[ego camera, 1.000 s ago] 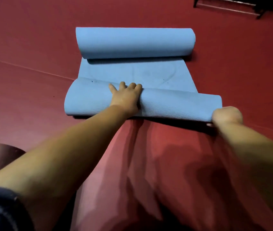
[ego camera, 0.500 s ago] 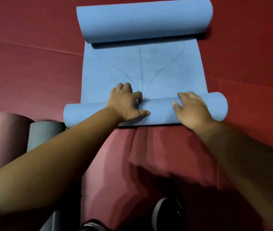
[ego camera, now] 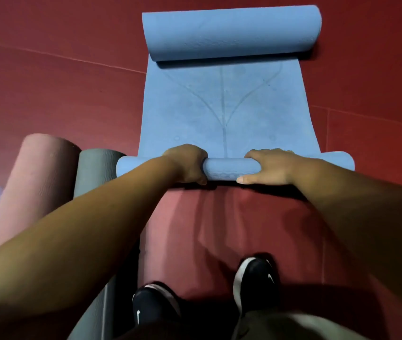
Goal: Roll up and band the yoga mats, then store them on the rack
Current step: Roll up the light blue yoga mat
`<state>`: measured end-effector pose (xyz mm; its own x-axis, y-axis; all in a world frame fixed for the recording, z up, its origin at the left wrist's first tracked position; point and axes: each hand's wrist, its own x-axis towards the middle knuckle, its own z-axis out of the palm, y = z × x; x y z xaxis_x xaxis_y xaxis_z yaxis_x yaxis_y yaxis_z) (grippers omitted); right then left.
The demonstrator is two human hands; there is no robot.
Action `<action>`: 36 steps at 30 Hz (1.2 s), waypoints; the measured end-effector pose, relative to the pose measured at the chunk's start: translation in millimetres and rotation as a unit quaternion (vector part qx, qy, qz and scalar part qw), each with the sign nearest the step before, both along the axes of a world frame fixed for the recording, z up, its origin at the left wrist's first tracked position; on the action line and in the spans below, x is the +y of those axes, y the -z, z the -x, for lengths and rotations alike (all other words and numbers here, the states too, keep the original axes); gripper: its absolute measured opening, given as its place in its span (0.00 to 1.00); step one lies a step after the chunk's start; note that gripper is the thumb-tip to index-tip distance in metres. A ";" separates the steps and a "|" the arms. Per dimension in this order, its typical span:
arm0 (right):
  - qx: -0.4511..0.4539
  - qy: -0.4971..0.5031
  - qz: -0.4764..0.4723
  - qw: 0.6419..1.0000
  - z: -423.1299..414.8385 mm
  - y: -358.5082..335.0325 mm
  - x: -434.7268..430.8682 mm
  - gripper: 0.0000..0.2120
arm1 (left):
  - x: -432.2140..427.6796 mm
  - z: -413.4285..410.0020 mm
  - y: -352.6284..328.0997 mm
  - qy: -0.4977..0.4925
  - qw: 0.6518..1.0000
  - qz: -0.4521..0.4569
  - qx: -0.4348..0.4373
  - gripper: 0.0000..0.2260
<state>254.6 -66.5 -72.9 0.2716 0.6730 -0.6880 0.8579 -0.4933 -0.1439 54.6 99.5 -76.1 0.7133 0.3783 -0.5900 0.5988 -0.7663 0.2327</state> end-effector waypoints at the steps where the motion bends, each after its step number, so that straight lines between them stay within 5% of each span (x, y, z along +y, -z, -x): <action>1: -0.008 -0.012 0.003 1.000 4.2 -11.6 -2.8 0.39 | -5.2 5.0 -9.9 0.000 1.000 -0.004 -0.006 0.16; 5: -0.074 -0.021 -0.027 0.997 23.1 -74.3 -20.6 0.30 | -29.4 16.3 -70.2 0.017 0.998 -0.055 -0.027 0.13; 15: -0.179 0.051 -0.232 0.955 83.9 -262.4 -113.6 0.32 | -128.1 57.2 -285.1 0.044 0.949 -0.308 -0.056 0.24; 28: -0.149 0.154 -0.295 0.931 147.7 -350.2 -205.8 0.25 | -244.7 87.4 -348.5 -0.018 0.952 -0.276 -0.128 0.31; 36: -0.102 0.155 -0.325 0.927 140.4 -322.7 -237.2 0.30 | -234.1 84.9 -341.5 -0.018 0.966 -0.208 -0.153 0.22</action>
